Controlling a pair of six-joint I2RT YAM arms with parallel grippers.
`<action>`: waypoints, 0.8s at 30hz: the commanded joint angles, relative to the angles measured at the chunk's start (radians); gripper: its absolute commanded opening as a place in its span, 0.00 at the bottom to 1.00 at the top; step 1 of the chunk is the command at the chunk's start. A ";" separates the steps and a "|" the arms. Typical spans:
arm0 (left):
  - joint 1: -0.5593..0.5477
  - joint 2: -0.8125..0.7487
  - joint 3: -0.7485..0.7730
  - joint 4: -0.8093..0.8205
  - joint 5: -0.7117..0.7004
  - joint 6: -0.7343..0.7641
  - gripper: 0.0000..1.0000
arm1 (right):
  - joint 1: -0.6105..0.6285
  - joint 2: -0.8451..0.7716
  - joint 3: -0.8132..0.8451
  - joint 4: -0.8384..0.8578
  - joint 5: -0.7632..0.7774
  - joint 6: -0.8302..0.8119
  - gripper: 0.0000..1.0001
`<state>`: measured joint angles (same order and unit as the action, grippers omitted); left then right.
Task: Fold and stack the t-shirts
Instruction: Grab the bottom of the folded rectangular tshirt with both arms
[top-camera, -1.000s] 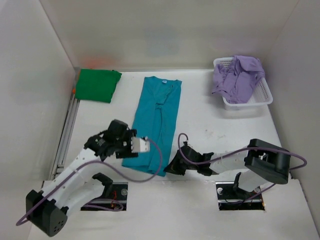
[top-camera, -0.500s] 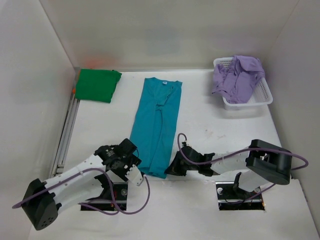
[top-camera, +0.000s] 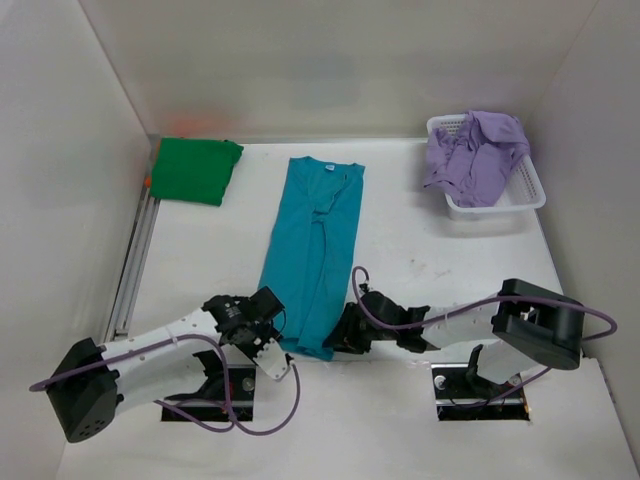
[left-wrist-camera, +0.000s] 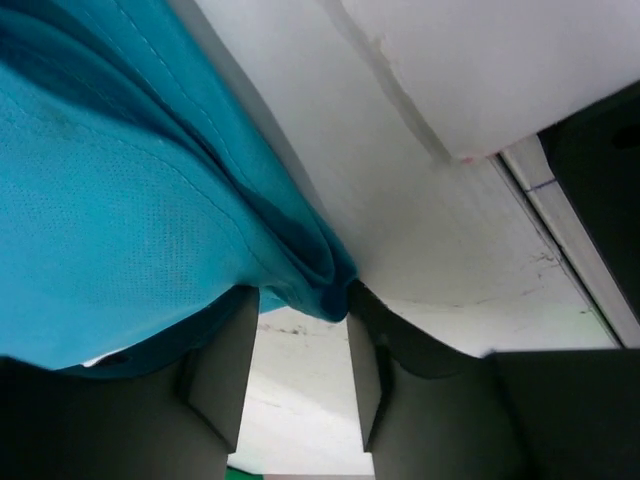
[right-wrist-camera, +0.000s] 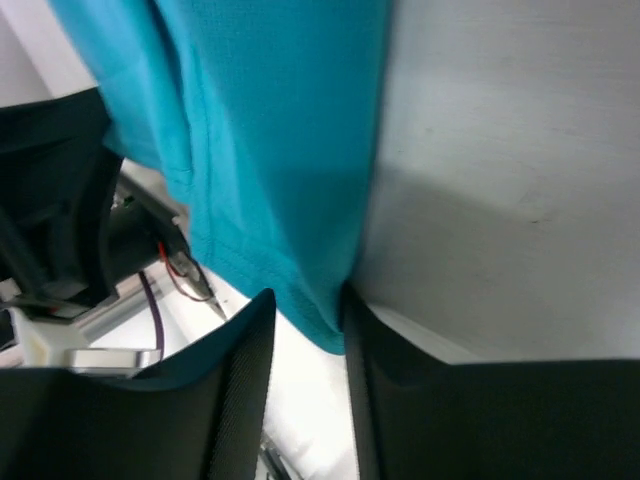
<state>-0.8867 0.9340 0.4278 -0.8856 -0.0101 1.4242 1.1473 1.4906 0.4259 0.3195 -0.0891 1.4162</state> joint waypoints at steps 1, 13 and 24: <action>-0.033 0.044 0.003 0.063 0.036 -0.065 0.30 | 0.013 0.039 -0.024 -0.102 0.012 -0.043 0.40; -0.051 0.091 0.068 0.040 0.056 -0.226 0.07 | 0.085 0.020 -0.033 -0.227 0.006 0.030 0.45; -0.044 0.029 0.118 -0.029 0.097 -0.310 0.05 | 0.070 -0.042 0.042 -0.310 0.051 -0.025 0.00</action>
<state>-0.9455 0.9867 0.4786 -0.8764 0.0319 1.1637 1.2266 1.4662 0.4603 0.1707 -0.0566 1.4414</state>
